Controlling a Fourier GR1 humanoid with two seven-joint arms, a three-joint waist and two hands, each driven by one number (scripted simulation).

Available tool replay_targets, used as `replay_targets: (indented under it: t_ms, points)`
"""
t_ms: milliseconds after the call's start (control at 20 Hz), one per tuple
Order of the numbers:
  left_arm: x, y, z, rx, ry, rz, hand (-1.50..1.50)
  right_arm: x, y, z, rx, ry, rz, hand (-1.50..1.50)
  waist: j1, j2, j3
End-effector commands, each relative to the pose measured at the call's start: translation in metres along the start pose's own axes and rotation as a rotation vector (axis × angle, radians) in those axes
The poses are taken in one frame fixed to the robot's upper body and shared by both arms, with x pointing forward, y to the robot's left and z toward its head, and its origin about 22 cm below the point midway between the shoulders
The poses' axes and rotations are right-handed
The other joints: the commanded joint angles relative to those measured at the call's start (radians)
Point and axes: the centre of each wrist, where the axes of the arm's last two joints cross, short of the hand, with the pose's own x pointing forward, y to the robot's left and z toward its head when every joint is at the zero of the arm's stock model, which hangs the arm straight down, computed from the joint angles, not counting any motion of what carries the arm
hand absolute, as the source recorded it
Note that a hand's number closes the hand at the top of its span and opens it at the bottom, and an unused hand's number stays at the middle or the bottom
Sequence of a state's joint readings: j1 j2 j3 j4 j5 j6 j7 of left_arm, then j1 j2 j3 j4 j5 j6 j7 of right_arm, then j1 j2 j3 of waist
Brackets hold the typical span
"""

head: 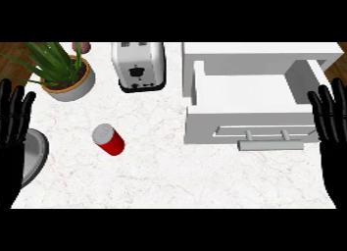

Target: Pick up the can, place it into the drawer and close the drawer

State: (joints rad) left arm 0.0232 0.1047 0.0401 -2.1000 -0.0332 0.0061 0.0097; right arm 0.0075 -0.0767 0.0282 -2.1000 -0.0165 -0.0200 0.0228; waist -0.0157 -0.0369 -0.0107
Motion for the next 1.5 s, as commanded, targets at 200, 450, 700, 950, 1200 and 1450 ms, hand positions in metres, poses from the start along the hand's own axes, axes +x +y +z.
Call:
replay_targets:
  t_ms: [200, 450, 700, 950, 1200, 1450]
  points:
    - [0.005, -0.034, -0.008, -0.582, -0.141, 0.378, -1.50, 0.003, -0.005, -0.007, 0.008, -0.069, 0.050, -1.50, -0.014, 0.041, 0.007]
    - [-0.032, -0.002, -0.001, -0.759, 0.199, 0.272, -1.50, -0.018, -0.027, 0.019, -0.088, 0.269, 0.079, -1.50, -0.007, 0.041, 0.010]
    - [-0.019, 0.043, -0.032, -0.799, 0.207, 0.272, -1.50, -0.002, -0.038, 0.033, -0.088, 0.269, 0.081, -1.50, 0.006, 0.036, 0.011]
    - [-0.025, 0.056, -0.033, -0.794, 0.244, 0.305, -1.50, -0.010, -0.028, 0.035, -0.100, 0.268, 0.089, -1.50, 0.013, 0.036, 0.011]
    - [-0.037, 0.053, -0.032, -0.770, 0.276, 0.292, -1.50, -0.022, -0.034, 0.064, -0.094, 0.280, 0.079, -1.50, 0.010, 0.037, 0.011]
    - [-0.043, 0.046, -0.053, -0.733, 0.298, 0.274, -1.50, -0.015, -0.045, 0.055, -0.093, 0.287, 0.082, -1.50, 0.009, 0.037, 0.011]
